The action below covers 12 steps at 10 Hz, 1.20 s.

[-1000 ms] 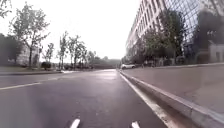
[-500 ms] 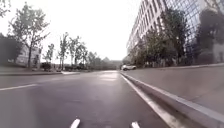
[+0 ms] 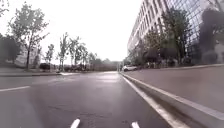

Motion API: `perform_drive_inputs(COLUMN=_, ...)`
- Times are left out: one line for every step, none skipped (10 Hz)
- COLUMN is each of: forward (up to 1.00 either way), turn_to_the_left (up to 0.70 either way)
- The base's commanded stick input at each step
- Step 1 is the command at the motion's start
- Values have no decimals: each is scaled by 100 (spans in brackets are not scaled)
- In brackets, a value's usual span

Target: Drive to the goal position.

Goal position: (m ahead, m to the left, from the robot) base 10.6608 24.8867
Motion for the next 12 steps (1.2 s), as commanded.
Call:
perform_drive_inputs(forward=70, turn_to_the_left=0)
perform_drive_inputs(forward=70, turn_to_the_left=0)
perform_drive_inputs(forward=70, turn_to_the_left=0)
perform_drive_inputs(forward=70, turn_to_the_left=0)
perform_drive_inputs(forward=70, turn_to_the_left=0)
perform_drive_inputs(forward=70, turn_to_the_left=0)
perform_drive_inputs(forward=70, turn_to_the_left=0)
perform_drive_inputs(forward=70, turn_to_the_left=0)
perform_drive_inputs(forward=70, turn_to_the_left=0)
perform_drive_inputs(forward=70, turn_to_the_left=0)
perform_drive_inputs(forward=70, turn_to_the_left=0)
perform_drive_inputs(forward=70, turn_to_the_left=0)
